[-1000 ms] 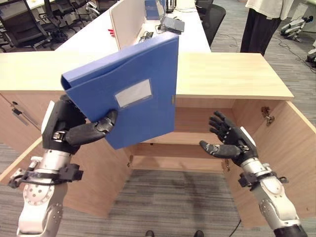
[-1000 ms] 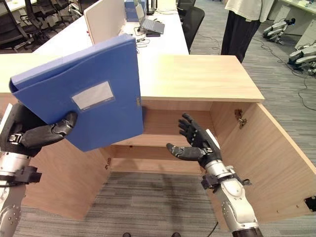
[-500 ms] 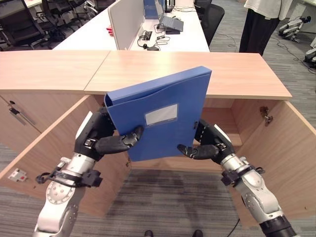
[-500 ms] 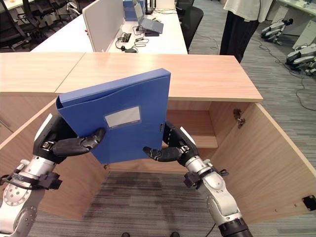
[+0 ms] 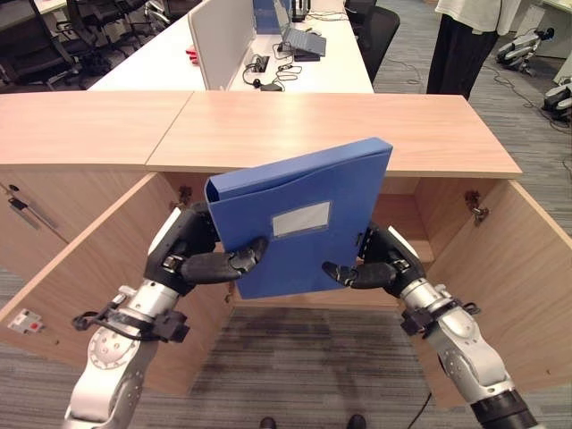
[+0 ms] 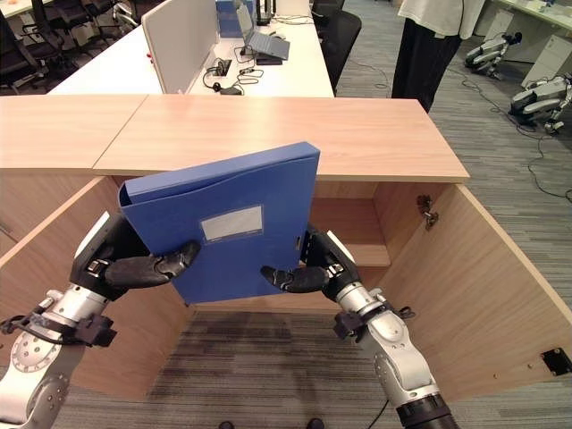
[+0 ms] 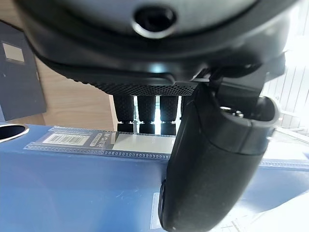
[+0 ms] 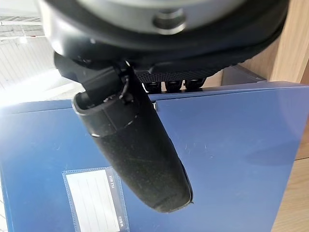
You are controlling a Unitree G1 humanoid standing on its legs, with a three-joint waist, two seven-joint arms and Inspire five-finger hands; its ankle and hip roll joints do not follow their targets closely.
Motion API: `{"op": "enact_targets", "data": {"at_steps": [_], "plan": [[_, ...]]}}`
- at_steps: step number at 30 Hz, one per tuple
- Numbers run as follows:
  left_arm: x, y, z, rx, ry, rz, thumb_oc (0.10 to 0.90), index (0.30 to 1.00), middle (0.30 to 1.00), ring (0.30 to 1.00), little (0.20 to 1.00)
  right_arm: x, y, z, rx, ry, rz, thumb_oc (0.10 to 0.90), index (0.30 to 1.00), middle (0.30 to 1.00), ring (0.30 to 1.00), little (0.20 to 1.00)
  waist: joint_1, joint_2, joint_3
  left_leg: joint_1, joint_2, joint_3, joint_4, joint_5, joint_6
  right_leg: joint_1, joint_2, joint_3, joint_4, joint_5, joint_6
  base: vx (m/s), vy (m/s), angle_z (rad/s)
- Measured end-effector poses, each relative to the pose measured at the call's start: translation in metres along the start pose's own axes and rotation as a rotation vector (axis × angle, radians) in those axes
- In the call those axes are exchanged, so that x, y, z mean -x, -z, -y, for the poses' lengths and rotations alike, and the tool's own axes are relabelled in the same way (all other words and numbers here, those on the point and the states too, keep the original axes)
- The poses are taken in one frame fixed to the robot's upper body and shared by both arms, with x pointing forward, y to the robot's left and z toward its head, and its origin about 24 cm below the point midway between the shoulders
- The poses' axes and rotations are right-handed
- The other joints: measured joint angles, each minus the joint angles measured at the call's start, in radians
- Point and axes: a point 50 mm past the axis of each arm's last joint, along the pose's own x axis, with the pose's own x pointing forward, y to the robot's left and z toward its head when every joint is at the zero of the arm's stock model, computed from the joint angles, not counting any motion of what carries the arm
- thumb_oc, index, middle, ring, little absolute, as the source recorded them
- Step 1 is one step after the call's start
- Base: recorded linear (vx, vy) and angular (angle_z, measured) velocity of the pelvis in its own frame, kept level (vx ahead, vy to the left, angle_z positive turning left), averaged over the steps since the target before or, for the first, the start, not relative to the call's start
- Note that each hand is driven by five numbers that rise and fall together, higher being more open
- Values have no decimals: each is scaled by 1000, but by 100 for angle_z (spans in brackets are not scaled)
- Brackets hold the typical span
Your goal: Put the empty folder in the office cabinet
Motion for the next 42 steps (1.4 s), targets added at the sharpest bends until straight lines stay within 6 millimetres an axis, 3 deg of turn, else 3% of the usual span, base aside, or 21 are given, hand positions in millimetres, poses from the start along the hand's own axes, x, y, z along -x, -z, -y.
{"op": "enact_targets", "data": {"at_steps": [7,20,21,22,39,41,42], "plan": [[3,8,4,58,106,-96,400,300,300,300,300,4,19,0,-86,-8,-64,800,900,900,900,900,-1,-1,1,0,0,0,0,0,0,0,0,0,0,-1,1,0,0,0],[3,7,5,135,116,-78,400,300,300,300,300,5,25,-6,-171,-32,-89,800,900,900,900,900,-2,-3,2,0,0,0,0,0,0,0,0,0,0,-1,2,0,0,0],[2,6,5,138,116,-76,400,300,300,300,300,4,26,-6,-174,-33,-89,538,507,507,507,507,-2,-3,2,0,0,0,0,0,0,0,0,0,0,-1,2,0,0,0],[1,5,5,148,117,-69,400,300,300,300,300,4,26,-7,-184,-39,-90,400,300,300,300,300,-2,-3,2,0,0,0,0,0,0,0,0,0,0,-1,2,0,0,0],[-1,6,9,248,90,-7,400,300,300,300,300,4,29,-16,-268,-110,-95,400,300,300,300,300,-1,-6,2,0,0,-1,0,0,0,0,0,0,0,0,0,0,0,0],[0,6,8,250,85,-8,427,340,340,340,340,4,29,-16,-269,-110,-95,400,300,300,300,300,-1,-6,2,0,0,0,0,0,0,0,0,0,0,0,0,0,0,0],[0,8,8,257,80,-9,496,444,444,444,444,4,29,-16,-269,-110,-95,400,300,300,300,300,-1,-6,2,0,0,0,0,0,0,0,0,0,0,0,0,0,0,0]]}}
